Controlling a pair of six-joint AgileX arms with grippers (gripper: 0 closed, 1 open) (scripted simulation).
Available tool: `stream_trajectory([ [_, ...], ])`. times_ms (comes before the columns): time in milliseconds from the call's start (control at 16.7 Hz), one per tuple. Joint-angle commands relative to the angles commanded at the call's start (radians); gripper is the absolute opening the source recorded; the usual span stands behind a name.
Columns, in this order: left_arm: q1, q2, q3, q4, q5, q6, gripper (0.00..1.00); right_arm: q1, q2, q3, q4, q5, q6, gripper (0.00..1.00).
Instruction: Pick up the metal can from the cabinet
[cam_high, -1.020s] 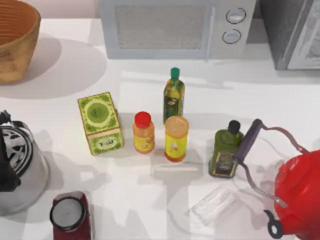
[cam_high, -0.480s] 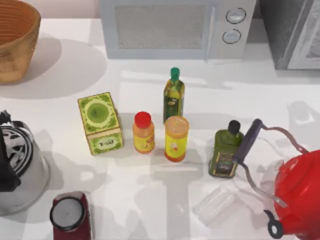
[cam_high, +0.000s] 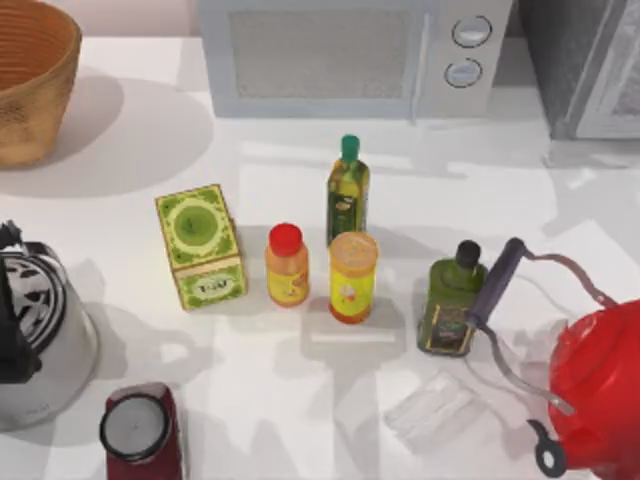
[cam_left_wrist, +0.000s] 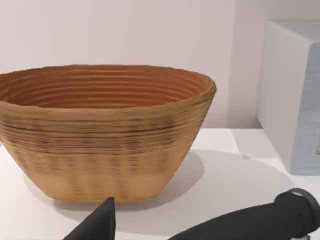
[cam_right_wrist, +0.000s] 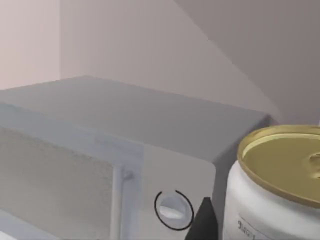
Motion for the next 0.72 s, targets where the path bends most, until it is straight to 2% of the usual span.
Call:
stream_trajectory([
  [420,0.0,0.0,0.0,0.0,0.0,0.0,1.0,-0.034,0.579,0.136,0.354,-0.223,0.014,0.0],
  [720,0.0,0.0,0.0,0.0,0.0,0.0,1.0,-0.033,0.733,0.163,0.449,-0.287,0.02,0.0],
])
